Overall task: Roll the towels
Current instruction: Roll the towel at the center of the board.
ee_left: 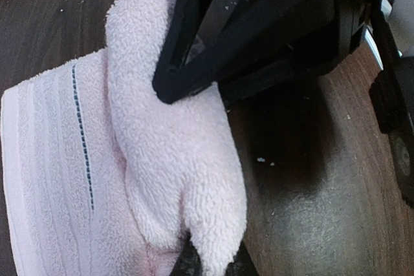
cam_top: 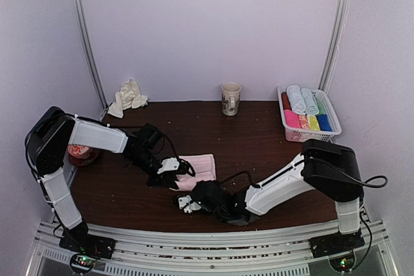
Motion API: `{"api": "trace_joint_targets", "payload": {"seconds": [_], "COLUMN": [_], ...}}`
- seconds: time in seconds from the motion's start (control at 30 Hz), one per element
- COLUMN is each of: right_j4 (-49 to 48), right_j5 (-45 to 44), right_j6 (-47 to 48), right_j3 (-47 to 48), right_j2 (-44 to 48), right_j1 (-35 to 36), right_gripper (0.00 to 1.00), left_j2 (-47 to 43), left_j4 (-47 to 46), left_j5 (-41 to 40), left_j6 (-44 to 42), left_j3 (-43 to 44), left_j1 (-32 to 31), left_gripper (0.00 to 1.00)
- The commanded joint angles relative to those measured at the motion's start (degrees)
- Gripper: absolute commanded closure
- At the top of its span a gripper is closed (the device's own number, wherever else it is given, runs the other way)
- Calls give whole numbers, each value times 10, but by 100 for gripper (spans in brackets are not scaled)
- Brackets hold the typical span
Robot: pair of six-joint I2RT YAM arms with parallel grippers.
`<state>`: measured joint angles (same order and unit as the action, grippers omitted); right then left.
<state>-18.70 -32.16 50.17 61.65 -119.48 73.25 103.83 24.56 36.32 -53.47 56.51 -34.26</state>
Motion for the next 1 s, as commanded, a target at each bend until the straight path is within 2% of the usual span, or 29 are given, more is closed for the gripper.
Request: {"api": "trace_joint_targets", "payload": {"seconds": [0.0,0.07,0.17,0.2,0.4,0.47,0.57,0.7,0.97], "right_j4": [52,66,92,99,146,164,193,225,313], "right_j5": [10,19,37,43,89,104,127,174,279], "right_j6": [-18,-21,-28,-31,-57,-64,-88,-112,-159], "right_j3": [9,15,26,29,41,45,55,71,123], "right_j2": [-16,-16,-16,-14,3,7,11,22,27], "right_j1": [-11,-13,-16,-16,-21,-23,-26,-32,-52], "right_gripper": [76,83,86,87,89,89,90,90,90], "left_j2": [32,29,20,16,-36,-62,-110,-179,-317], "left_j4": [66,66,66,66,48,37,5,-71,-253], "left_j5": [-34,-33,-28,-25,-25,-26,-39,-62,-107], "left_j6": [-8,-10,-15,-18,-12,-4,11,33,33], "left_j3": [-18,-20,-24,-26,-34,-38,-55,-104,-250], "left_j1": [1,1,2,3,12,16,19,25,28], "left_gripper": [100,100,100,97,55,44,31,22,19]}}
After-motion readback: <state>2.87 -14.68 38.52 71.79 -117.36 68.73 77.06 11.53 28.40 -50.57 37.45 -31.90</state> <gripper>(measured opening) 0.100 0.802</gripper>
